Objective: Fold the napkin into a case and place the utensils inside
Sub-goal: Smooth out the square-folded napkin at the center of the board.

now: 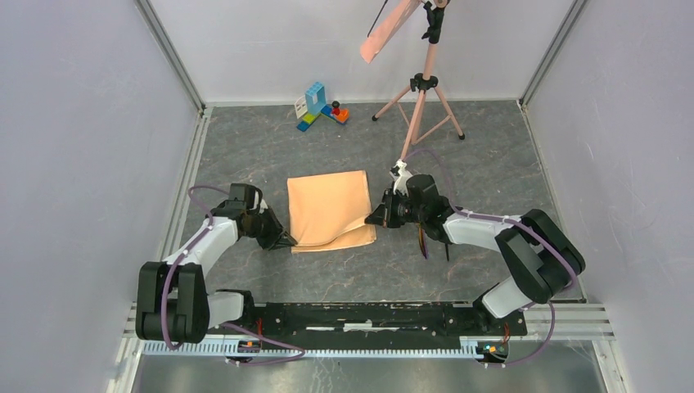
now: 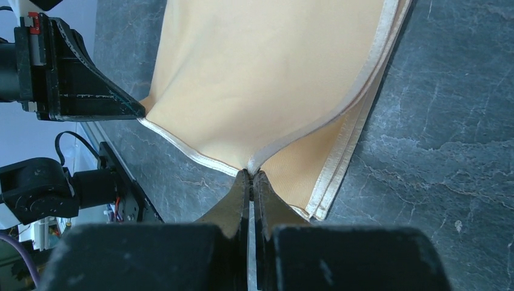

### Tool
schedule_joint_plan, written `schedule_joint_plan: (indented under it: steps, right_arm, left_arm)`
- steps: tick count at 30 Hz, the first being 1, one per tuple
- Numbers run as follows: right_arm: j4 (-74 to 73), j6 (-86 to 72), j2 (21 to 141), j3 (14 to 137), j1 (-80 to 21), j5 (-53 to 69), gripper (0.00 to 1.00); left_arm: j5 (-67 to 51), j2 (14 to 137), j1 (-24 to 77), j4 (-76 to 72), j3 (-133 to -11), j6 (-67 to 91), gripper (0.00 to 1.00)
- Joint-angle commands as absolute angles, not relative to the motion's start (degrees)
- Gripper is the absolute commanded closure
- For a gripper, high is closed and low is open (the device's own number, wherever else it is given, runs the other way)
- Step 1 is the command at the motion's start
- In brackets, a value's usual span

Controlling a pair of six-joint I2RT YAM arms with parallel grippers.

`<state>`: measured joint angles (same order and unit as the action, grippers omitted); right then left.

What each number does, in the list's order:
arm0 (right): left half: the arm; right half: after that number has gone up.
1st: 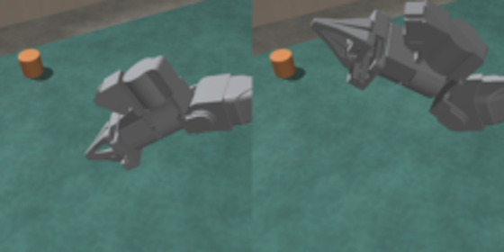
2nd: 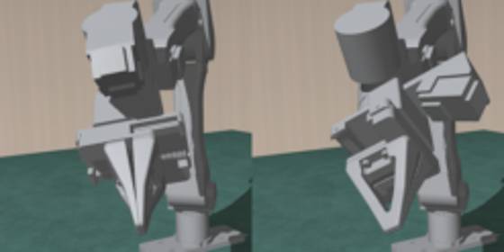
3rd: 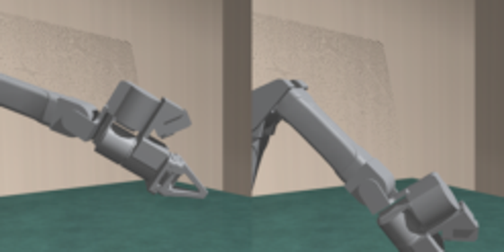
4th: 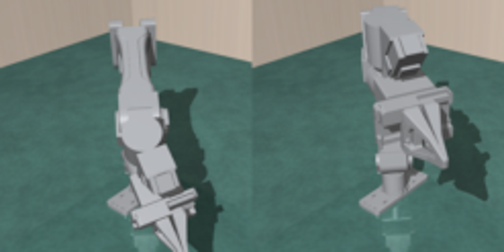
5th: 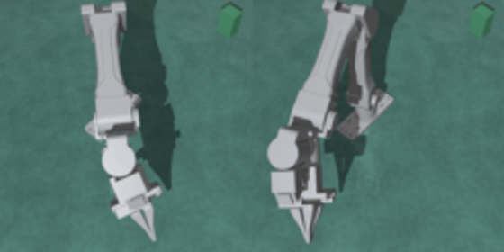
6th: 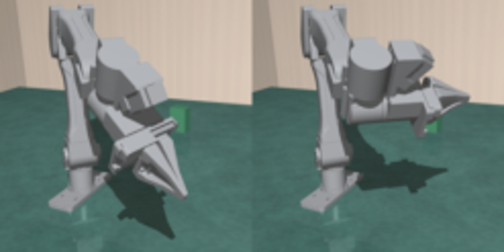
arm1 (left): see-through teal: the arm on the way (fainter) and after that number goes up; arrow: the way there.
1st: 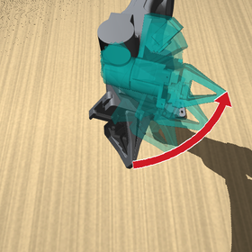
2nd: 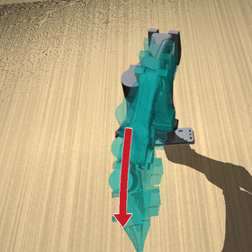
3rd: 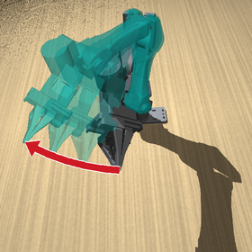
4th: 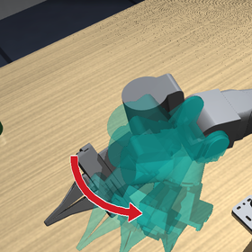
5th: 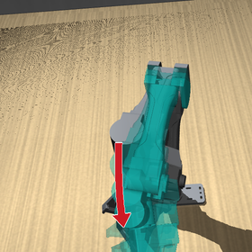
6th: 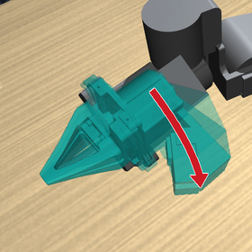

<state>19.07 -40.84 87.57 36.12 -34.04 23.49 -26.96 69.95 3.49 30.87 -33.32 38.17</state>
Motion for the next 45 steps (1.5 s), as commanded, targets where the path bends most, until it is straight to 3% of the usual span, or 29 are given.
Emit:
schedule_joint_plan:
  steps: [1, 11, 16, 26, 28, 30, 33, 36, 40, 45]
  right_arm:
    - [22.1, -40.9, 88.9, 35.6, -34.5, 23.3, 1.0]
    - [23.2, -41.1, 89.9, 34.7, -34.6, 23.5, 1.0]
    - [23.7, -41.0, 90.9, 34.4, -34.6, 23.5, 1.0]
    - [22.5, -39.8, 90.4, 34.7, -34.7, 23.1, 1.0]
    - [21.6, -39.2, 89.7, 34.9, -34.7, 23.1, 0.94]
    - [18.8, -37.9, 88.6, 35.3, -34.7, 22.9, 0.81]
    - [11.4, -32.4, 85.5, 37.4, -34.9, 21.0, 0.6]
    - [-1.2, -24.3, 82.5, 42.3, -35.9, 15.9, 0.47]
    - [-2.2, -21.3, 81.9, 46.7, -37.0, 17.8, 0.37]
    - [12.6, -29.8, 92.1, 49.6, -38.3, 30.5, 0.39]
  left_arm:
    - [-24.1, 70.7, 3.6, 32.9, -34.3, 39.9, 0.9]
    - [-23.1, 71.1, 3.7, 33.3, -34.2, 40.1, 0.9]
    - [-23.4, 71.0, 4.2, 33.2, -34.0, 40.3, 0.85]
    - [-20.8, 66.9, 4.5, 38.0, -36.6, 40.2, 0.49]
    - [-18.7, 64.7, 4.5, 40.9, -38.2, 39.7, 0.44]
    - [-17.1, 62.5, 4.5, 42.2, -39.7, 38.6, 0.41]
    - [-18.7, 60.5, 4.5, 40.7, -41.0, 37.9, 0.41]
    - [-24.5, 62.9, 4.5, 35.0, -40.1, 39.4, 0.42]
    - [-29.9, 70.9, 4.5, 31.4, -40.2, 38.9, 0.48]
    - [-29.3, 73.3, 4.5, 28.4, -38.0, 38.7, 0.49]
